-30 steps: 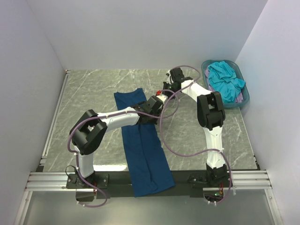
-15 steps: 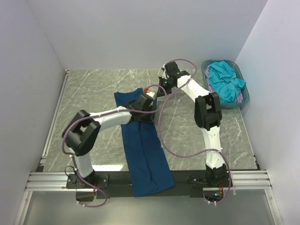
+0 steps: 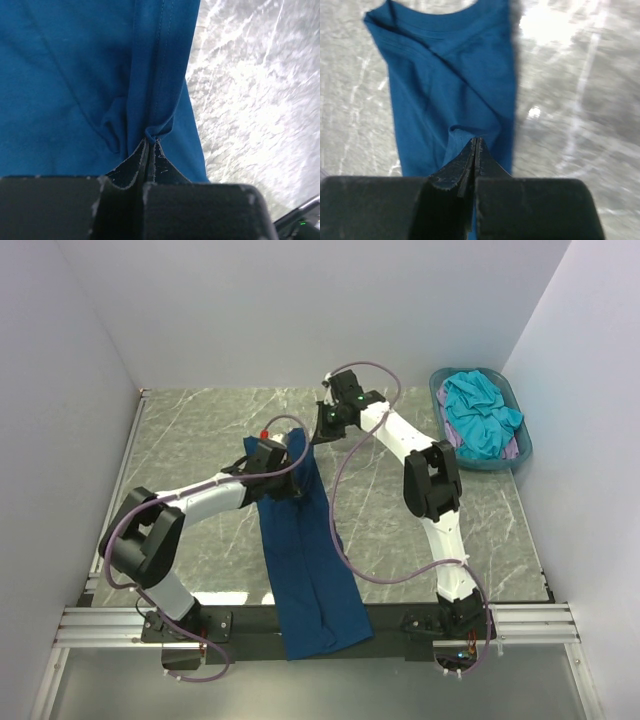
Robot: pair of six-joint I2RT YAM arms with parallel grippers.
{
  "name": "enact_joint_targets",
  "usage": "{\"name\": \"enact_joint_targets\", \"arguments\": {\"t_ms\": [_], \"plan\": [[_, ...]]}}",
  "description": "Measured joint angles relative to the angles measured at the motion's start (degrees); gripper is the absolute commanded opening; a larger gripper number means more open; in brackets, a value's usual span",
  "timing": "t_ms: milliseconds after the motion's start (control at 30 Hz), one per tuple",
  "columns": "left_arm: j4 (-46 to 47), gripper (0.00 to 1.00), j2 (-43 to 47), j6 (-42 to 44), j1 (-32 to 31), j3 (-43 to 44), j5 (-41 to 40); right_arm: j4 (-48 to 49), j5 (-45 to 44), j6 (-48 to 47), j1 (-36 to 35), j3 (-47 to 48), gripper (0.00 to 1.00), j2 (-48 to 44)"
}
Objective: Fold and stack the t-shirts
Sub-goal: Fold the tshirt
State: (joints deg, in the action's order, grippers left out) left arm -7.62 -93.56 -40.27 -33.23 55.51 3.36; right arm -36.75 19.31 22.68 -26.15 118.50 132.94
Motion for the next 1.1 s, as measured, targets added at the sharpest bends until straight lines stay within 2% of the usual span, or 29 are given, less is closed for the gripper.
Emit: {"name": "enact_joint_targets", "arguments": {"t_ms": [200, 433, 767, 1100], "plan": [[1.53, 0.01, 1.36, -3.50, 3.76, -3.67, 1.99, 4.09, 1.38, 2.23, -1.88, 0.09, 0.01, 1.49], [2.08, 0.01, 1.38, -4.42, 6.73, -4.11, 2.40, 9.29, 2.91, 5.03, -1.95, -0.94, 0.01, 2.69], [-0.52, 0.01, -1.14, -2.49, 8.81, 2.58, 1.33, 15.28, 3.06, 7.78, -1.86, -1.95, 0.01, 2.84], [-3.76, 0.01, -4.11, -2.71, 10.91, 3.65, -1.81, 18.67, 4.28, 9.18, -1.64, -1.95, 0.03, 3.72]]}}
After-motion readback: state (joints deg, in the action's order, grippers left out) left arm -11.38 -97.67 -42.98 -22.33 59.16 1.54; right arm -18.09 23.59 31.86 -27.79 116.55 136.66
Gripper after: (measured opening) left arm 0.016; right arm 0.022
